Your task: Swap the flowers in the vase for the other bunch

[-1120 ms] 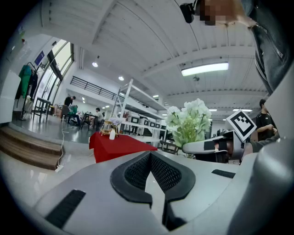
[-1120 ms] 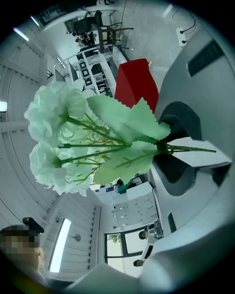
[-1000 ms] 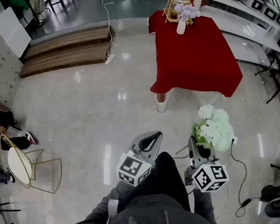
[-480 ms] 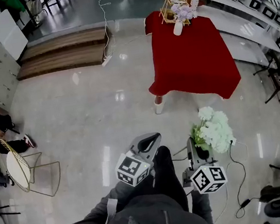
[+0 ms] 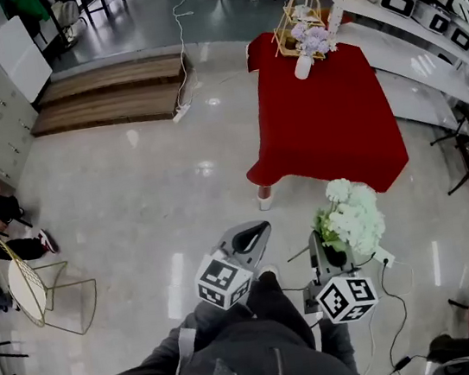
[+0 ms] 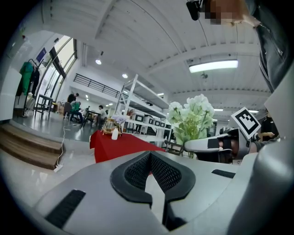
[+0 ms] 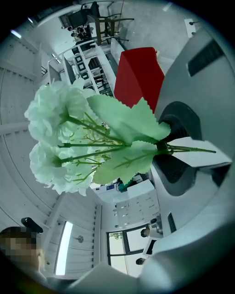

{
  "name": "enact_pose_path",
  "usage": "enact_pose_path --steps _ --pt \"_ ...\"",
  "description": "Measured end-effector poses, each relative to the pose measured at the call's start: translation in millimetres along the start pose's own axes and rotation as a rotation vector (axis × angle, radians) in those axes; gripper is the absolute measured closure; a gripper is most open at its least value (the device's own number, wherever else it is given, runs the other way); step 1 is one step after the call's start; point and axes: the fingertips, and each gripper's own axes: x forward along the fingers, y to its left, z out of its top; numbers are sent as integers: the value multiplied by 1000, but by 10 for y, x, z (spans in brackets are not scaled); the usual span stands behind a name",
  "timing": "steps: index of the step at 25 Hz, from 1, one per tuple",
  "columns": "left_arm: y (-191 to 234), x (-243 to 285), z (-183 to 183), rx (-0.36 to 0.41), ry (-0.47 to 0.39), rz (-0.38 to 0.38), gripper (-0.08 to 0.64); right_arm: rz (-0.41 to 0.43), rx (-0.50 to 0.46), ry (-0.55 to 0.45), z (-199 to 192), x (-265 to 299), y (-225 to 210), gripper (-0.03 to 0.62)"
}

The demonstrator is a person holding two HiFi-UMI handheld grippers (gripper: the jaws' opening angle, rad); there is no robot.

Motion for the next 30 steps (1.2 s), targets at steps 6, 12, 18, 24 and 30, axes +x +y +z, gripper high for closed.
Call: enact_pose_path --steps 6,12,18,24,30 --pt "283 441 104 -9 -10 22 551 32 -21 4 173 449 -259 518" --pt "427 832 184 1 -14 31 551 50 -23 15 297 758 -554 518" --pt "583 1017 113 -20 0 72 552 70 -18 24 337 973 -705 518" --pt "599 1233 28 -58 -3 77 552 72 -24 35 344 1047 -871 518" --pt "515 1363 8 -83 4 57 552 51 -23 23 441 1038 -1004 519"
